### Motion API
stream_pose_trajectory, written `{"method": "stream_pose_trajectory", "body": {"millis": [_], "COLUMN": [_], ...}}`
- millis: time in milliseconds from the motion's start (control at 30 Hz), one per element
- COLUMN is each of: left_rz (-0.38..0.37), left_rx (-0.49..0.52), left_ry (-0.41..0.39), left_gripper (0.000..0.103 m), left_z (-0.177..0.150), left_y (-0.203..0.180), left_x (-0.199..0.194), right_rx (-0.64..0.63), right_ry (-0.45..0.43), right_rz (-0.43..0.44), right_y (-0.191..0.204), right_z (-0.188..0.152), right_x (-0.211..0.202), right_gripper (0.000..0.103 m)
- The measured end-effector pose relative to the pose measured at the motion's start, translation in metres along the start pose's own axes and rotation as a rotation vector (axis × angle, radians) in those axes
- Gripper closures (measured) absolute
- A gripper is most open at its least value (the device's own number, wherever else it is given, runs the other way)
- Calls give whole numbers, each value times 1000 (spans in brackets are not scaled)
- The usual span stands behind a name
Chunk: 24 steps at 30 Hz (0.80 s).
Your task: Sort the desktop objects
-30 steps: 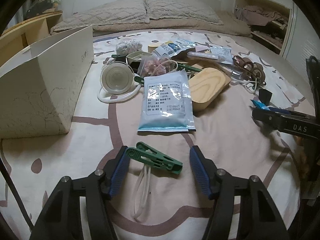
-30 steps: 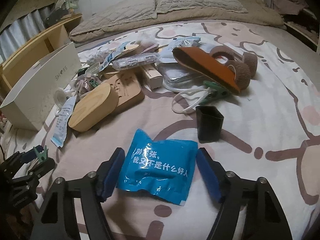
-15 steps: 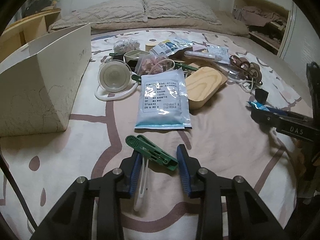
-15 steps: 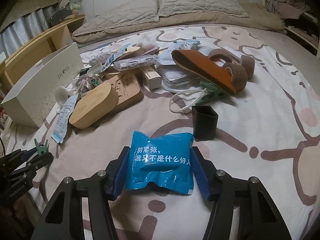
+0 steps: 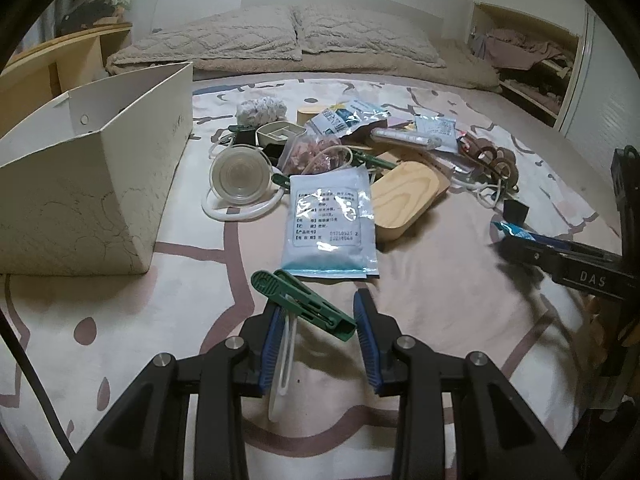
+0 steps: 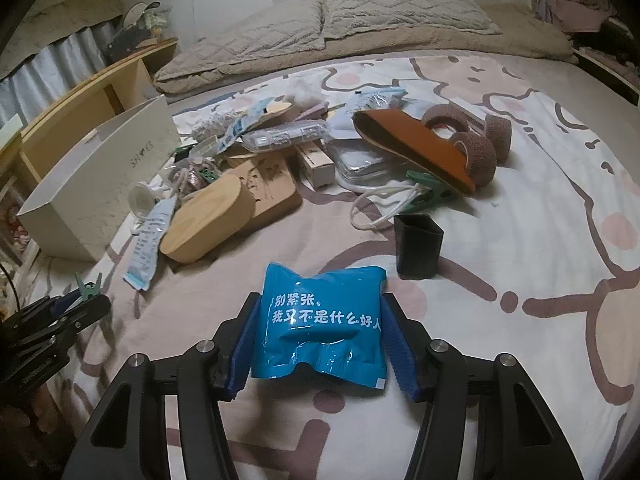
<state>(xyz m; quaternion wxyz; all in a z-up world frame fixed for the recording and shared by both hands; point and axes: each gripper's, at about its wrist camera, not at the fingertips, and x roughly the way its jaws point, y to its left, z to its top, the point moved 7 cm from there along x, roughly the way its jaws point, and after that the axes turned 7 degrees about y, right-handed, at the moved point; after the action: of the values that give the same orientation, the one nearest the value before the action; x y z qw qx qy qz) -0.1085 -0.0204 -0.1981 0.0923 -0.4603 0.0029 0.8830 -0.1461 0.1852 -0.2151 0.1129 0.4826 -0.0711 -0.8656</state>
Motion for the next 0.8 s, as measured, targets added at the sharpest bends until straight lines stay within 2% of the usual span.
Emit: {"method": "stream_pose_trajectory", "body": {"millis": [300,400,800], "left_rz": [-4,2,38], "left_rx": [8,6,-46], "left_ry": [-52,-78,-189], "left_gripper": [68,68,68], "left_z": [15,25,67], "left_y": [-6,-6,17], "left_x": [-20,-28,-64], "right_rx": [-29,-62,-174], "right_ry": [-45,-81,-172], "right_rz": [41,28,52], "right_y": [16,24,65], "right_z": [10,18,50], "right_x": [-23,-35,-60], "right_gripper": [44,44,44]}}
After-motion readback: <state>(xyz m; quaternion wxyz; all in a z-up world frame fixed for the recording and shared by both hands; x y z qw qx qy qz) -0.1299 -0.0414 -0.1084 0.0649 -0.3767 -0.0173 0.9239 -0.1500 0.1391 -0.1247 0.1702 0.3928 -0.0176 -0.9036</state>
